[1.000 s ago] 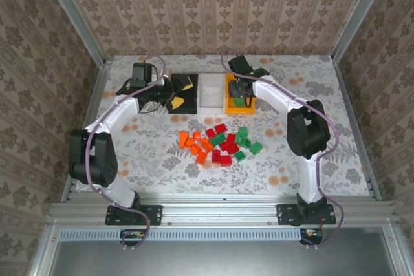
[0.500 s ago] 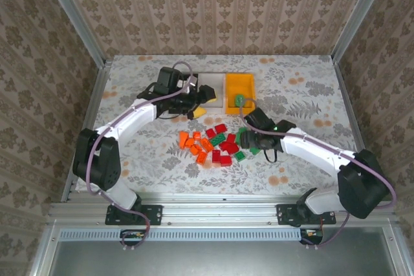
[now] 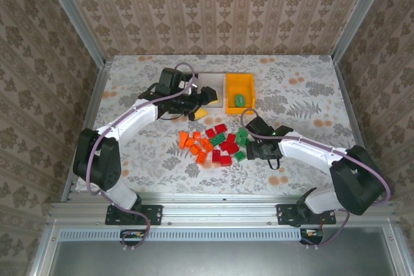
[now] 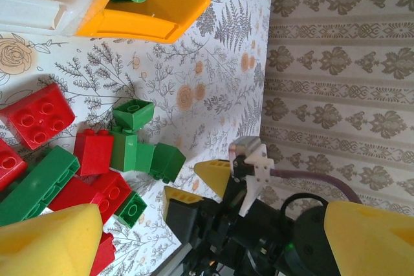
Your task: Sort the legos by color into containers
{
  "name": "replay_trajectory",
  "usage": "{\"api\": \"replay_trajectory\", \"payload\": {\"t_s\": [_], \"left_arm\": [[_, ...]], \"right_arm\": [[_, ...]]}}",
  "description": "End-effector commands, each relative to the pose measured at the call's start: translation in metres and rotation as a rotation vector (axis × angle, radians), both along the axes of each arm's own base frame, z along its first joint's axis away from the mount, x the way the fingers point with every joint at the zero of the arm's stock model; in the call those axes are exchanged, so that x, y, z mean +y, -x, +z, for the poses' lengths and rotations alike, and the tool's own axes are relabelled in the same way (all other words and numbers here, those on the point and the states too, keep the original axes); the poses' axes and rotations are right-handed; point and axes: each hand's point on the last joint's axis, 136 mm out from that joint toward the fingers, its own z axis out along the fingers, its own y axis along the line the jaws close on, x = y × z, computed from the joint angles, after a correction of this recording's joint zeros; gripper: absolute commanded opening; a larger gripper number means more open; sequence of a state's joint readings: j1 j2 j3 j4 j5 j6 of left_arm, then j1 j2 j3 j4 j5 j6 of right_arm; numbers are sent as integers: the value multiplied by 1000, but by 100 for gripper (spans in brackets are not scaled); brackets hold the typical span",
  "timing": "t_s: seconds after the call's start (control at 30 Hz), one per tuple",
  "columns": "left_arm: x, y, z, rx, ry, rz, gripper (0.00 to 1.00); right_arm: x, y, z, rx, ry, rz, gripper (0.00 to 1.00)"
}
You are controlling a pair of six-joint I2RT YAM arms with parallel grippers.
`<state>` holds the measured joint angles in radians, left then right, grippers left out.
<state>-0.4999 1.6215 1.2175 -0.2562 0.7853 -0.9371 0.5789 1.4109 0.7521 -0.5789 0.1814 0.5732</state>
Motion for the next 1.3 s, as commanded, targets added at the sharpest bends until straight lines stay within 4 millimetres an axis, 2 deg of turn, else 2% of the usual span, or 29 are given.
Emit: {"api": "replay_trajectory", "payload": {"t_s": [0.0,0.2,0.43,0.67,0.8,0.9,1.07,1.17,1.27], "left_arm": [[-1,-2,3,-21,-4,-14,91],[0,-3,3,-22,-5,-14,91],[1,-5,0,-15,-11,-9,92],[2,-7,-2,-5,-10,-6,92],[3,-9,-2,-8,-9,-5,92],[7,-12,-3,-5,-11,6,92],[10,-15,-4,0,-11,16,92],[25,-27,0,-9,-8,59,92],[38,-37,2,-13,-6,98,92]], "right_arm": [[-9,-6,-12,20,6,-26,73],[-11,-36,-8,-22,9,-52,73],[-27,-65,-17,-32,59,-85,69],[-25,-78,-19,-44,64,-66,56],[-24,-81,-19,-63,58,-66,42],[-24,-84,-10,-98,48,-67,35],[-24,-87,9,-147,48,-64,31],[-19,-92,30,-189,46,-48,31],[-7,-108,58,-249,17,-31,31]]}}
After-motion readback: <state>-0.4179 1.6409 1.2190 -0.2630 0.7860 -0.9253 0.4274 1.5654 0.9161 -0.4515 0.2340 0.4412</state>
